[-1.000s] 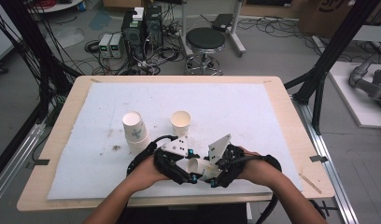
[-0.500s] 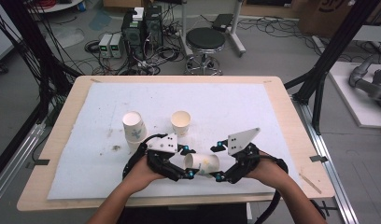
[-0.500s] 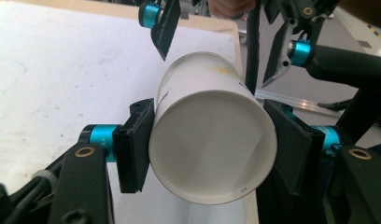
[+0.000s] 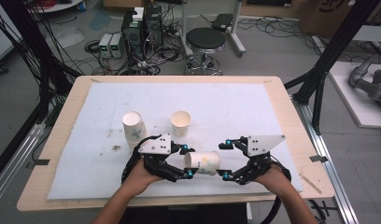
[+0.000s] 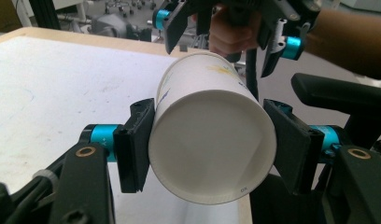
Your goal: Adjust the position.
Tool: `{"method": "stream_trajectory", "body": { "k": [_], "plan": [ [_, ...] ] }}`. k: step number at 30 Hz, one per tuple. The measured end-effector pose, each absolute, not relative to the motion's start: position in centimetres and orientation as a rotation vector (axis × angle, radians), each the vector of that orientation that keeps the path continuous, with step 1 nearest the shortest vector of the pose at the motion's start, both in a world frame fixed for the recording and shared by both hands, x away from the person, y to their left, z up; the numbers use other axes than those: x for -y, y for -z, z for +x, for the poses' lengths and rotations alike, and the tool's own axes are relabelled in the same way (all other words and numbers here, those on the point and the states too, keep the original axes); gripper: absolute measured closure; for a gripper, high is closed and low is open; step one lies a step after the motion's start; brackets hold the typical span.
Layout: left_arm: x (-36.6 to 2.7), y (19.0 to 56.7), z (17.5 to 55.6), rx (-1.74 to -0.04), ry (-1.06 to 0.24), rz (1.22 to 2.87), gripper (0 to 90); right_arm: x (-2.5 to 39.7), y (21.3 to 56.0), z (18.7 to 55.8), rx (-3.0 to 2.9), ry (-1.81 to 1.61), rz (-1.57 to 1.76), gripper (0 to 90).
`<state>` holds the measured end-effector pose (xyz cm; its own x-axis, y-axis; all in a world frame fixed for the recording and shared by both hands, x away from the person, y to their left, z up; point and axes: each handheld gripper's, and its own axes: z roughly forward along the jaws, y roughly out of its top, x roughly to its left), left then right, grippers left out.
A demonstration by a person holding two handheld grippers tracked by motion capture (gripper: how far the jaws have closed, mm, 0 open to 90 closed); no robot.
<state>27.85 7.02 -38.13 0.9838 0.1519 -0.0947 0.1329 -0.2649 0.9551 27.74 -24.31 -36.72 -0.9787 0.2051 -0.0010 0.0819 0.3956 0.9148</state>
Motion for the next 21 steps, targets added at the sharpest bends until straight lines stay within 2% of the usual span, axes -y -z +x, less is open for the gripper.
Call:
{"method": "stream_trajectory", "body": {
  "k": [8, 21],
  "plan": [
    [-7.6, 38.4, 27.5, -0.199, -0.026, 1.762, 37.1, 25.2, 38.3, 27.2, -2.443, -1.788, 0.308, 20.4],
    [-7.9, 38.6, 27.2, -0.172, -0.023, 1.741, 37.2, 24.8, 39.6, 27.2, -2.462, -1.837, 0.307, 20.5]
  ]
}}
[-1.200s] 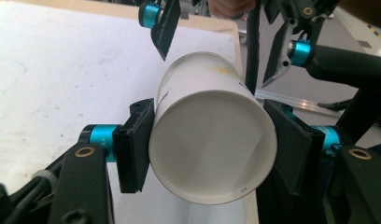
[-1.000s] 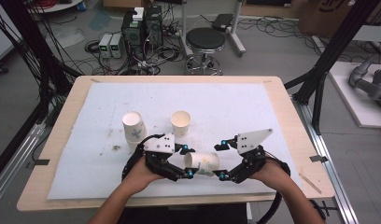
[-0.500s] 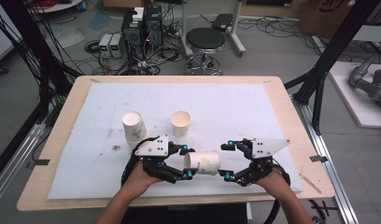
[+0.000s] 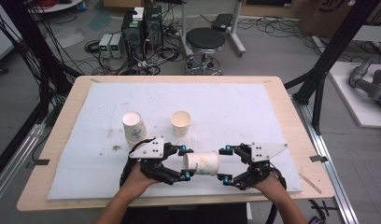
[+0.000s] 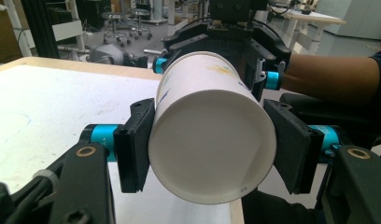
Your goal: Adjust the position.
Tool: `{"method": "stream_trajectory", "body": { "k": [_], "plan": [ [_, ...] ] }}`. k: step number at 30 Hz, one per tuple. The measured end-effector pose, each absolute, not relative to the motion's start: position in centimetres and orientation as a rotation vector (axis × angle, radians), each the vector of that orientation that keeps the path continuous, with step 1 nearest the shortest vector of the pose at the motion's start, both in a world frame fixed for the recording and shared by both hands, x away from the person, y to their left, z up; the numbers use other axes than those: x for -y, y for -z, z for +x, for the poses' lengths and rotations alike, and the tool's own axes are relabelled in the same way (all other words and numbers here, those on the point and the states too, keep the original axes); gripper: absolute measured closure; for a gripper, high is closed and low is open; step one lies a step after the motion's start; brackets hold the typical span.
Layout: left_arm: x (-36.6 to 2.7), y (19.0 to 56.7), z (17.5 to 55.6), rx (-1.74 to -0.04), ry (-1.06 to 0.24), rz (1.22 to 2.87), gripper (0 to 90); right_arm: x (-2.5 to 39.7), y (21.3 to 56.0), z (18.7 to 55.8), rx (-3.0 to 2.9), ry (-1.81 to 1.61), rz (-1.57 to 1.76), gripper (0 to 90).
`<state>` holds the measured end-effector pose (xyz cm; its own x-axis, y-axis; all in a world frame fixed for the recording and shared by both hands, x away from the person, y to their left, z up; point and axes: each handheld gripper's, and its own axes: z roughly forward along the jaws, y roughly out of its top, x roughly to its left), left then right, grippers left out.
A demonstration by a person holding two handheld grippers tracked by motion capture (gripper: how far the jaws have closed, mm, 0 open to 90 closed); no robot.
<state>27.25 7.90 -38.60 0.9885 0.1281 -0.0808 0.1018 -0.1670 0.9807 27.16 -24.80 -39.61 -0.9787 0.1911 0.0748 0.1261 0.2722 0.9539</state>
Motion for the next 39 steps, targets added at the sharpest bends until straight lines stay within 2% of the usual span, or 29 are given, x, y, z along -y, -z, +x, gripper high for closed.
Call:
{"method": "stream_trajectory", "body": {
  "k": [11, 14, 27, 28, 31, 32, 39],
  "plan": [
    [-7.3, 38.5, 27.0, -0.129, 0.0, 1.729, 37.2, 24.1, 40.0, 27.4, -2.481, -1.884, 0.28, 21.1],
    [-7.3, 38.7, 27.0, -0.125, 0.0, 1.716, 37.2, 24.0, 40.2, 27.5, -2.483, -1.913, 0.257, 25.0],
    [-7.3, 39.0, 27.0, -0.126, 0.012, 1.695, 35.5, 24.3, 40.5, 27.6, -2.443, -1.997, 0.249, 29.2],
    [-7.3, 39.0, 27.0, -0.138, 0.014, 1.698, 34.0, 24.3, 40.5, 27.6, -2.448, -1.998, 0.248, 29.2],
    [-7.1, 38.8, 27.0, -0.19, -0.001, 1.741, 18.8, 24.2, 40.3, 27.6, -2.469, -1.973, 0.242, 29.2],
    [-7.1, 38.8, 27.0, -0.195, -0.006, 1.747, 16.6, 24.2, 40.1, 27.7, -2.476, -1.959, 0.242, 29.2],
    [-7.0, 38.1, 27.2, -0.203, -0.042, 1.836, 15.5, 24.0, 38.6, 28.1, -2.575, -1.778, 0.251, 29.2]
  ]
}}
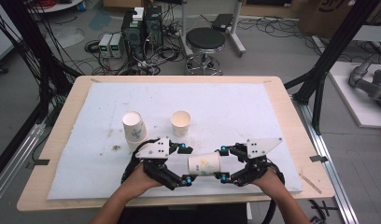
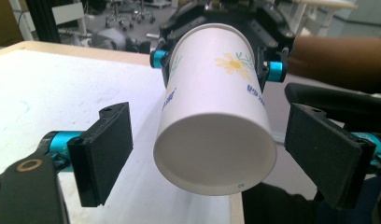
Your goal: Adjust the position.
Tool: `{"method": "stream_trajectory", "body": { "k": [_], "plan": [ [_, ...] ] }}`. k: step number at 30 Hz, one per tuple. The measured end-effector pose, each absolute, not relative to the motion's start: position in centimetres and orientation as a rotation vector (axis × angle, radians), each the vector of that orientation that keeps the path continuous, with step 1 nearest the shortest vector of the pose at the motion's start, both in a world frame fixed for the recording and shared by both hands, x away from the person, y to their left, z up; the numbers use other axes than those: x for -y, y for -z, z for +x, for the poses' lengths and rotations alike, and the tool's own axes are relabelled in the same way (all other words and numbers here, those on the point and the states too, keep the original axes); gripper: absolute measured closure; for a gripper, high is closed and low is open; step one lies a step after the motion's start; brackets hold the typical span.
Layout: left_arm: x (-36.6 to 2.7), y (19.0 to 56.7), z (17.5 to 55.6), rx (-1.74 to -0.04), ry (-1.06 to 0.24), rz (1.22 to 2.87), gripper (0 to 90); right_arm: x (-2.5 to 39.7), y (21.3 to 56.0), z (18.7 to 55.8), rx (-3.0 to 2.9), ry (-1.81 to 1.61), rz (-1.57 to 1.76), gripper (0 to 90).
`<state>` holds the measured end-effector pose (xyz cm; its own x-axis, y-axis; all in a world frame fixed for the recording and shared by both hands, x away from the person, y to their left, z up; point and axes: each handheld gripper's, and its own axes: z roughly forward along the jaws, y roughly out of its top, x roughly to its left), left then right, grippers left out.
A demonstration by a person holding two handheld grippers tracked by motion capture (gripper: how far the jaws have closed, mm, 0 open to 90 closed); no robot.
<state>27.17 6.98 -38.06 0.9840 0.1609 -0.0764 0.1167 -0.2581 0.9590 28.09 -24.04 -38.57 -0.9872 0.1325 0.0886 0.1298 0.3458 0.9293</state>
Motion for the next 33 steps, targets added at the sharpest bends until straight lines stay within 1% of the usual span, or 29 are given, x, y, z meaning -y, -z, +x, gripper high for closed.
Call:
{"method": "stream_trajectory", "body": {
  "k": [9, 16, 33],
  "plan": [
    [-6.4, 37.6, 27.6, -0.209, -0.079, 1.956, 15.5, 22.8, 36.0, 28.7, -2.706, -1.448, 0.177, 29.2],
    [-5.8, 37.4, 27.8, -0.19, -0.1, 2.031, 15.8, 21.4, 34.6, 28.9, -2.777, -1.259, 0.113, 29.2],
    [-4.7, 37.6, 28.0, -0.168, -0.1, 2.137, 16.6, 19.2, 33.4, 29.1, -2.858, -0.992, 0.027, 29.2]
  ]
}}
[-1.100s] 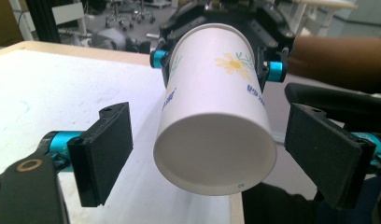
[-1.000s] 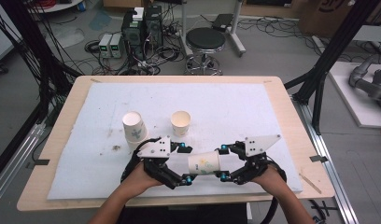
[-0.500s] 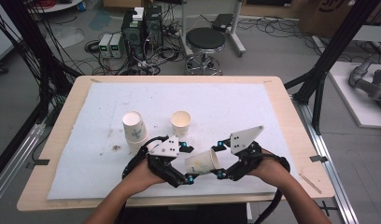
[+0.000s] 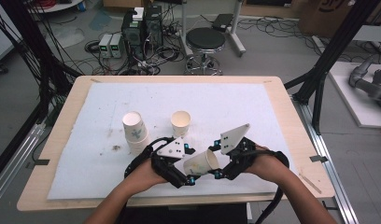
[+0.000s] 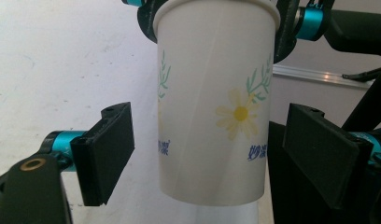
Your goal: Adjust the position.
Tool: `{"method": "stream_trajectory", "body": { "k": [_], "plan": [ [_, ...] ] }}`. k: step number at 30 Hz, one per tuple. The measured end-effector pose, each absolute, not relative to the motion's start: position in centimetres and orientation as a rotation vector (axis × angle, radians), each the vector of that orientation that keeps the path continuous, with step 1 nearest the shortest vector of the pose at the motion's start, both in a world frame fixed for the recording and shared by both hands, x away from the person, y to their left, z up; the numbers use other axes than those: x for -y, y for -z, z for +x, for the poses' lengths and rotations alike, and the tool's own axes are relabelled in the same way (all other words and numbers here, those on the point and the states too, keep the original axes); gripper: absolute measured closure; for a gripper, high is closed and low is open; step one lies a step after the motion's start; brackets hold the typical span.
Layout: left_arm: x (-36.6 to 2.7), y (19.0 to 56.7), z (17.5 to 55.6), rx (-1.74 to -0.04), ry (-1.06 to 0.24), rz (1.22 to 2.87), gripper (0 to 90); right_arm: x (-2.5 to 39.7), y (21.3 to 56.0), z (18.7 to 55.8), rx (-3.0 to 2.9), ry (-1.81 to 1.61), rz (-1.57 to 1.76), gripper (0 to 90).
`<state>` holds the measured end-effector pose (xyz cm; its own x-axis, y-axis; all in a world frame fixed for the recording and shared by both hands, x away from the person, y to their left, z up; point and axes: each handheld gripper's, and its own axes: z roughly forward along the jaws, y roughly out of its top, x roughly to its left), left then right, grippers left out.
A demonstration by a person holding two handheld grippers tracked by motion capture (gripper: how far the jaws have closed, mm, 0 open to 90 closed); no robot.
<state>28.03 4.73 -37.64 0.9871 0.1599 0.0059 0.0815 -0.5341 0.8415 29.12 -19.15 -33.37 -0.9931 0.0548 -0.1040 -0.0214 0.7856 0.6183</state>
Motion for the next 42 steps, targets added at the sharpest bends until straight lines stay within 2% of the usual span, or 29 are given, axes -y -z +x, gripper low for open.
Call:
{"method": "stream_trajectory", "body": {
  "k": [11, 19, 27, 37, 42],
  "plan": [
    [-4.0, 38.0, 28.2, -0.158, -0.094, 2.207, 17.7, 17.9, 33.1, 29.2, -2.883, -0.878, -0.021, 29.2],
    [-3.7, 38.0, 28.3, -0.164, -0.092, 2.234, 22.1, 17.5, 33.2, 29.1, -2.884, -0.844, -0.027, 29.1],
    [-3.5, 38.2, 28.4, -0.145, -0.067, 2.244, 33.5, 17.2, 33.5, 29.0, -2.892, -0.826, -0.04, 29.2],
    [-3.6, 38.4, 28.4, -0.15, -0.043, 2.24, 34.8, 17.1, 33.5, 29.0, -2.905, -0.84, -0.04, 29.6],
    [-3.9, 38.7, 28.5, -0.177, -0.035, 2.203, 33.9, 17.5, 33.6, 29.3, -2.901, -0.922, 0.009, 25.8]
  ]
}}
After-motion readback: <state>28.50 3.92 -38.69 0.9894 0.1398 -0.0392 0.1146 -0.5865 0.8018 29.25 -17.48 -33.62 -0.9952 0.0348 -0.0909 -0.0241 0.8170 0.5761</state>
